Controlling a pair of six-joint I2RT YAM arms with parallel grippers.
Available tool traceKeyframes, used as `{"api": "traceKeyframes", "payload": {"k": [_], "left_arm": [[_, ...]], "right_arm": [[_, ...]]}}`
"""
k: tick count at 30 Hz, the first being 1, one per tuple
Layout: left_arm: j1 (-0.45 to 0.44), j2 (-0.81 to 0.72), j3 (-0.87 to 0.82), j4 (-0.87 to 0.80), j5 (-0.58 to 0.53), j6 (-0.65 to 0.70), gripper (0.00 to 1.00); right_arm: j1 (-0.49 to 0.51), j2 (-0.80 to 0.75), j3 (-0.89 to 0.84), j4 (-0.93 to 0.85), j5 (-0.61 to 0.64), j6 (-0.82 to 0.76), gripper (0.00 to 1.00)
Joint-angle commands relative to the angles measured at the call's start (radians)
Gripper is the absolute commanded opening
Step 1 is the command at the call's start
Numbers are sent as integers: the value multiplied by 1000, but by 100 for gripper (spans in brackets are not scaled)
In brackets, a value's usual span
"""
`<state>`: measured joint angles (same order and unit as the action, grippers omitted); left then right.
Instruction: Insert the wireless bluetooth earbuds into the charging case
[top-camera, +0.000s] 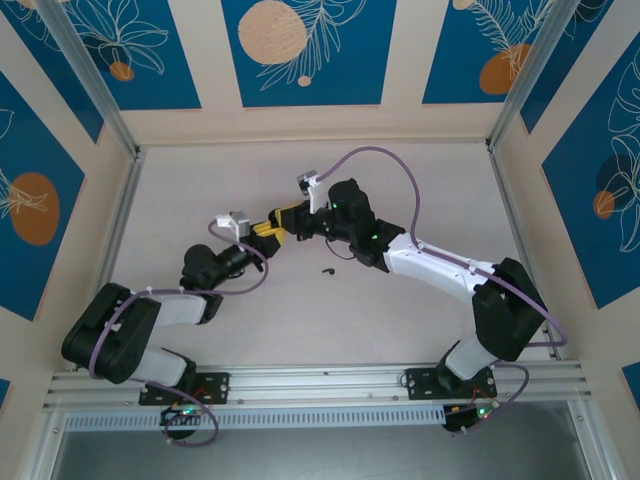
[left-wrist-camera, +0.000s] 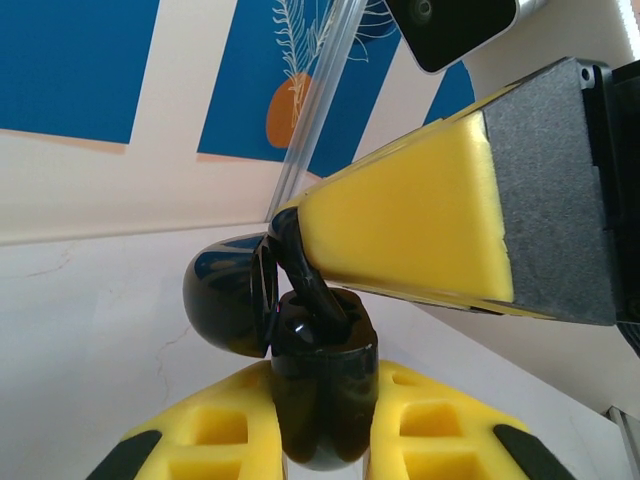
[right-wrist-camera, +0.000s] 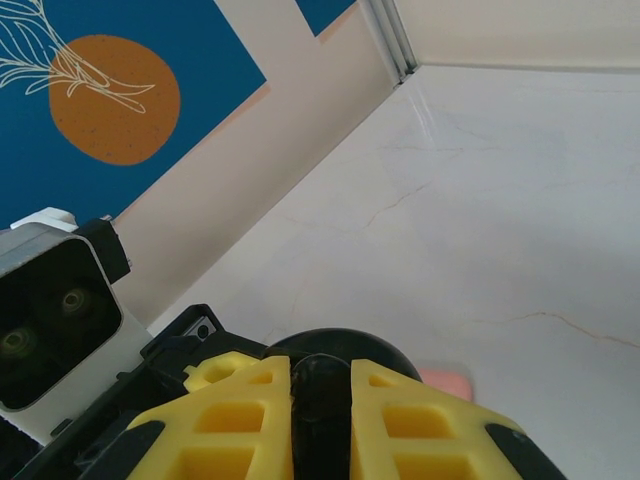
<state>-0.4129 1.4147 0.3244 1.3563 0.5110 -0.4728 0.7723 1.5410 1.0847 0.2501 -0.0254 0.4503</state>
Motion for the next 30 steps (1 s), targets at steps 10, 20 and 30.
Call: {"api": "traceKeyframes", "payload": {"k": [10, 20, 30], "left_arm": [[-10, -41, 27, 29, -12, 5, 0], [-10, -56, 31, 1, -2, 19, 0], [-10, -64, 30, -18, 2, 34, 0]], "right_arm": [[5, -31, -47, -31, -11, 17, 20], [2, -36, -44, -25, -41, 16, 25], [4, -58, -64, -2, -73, 7, 26]]}}
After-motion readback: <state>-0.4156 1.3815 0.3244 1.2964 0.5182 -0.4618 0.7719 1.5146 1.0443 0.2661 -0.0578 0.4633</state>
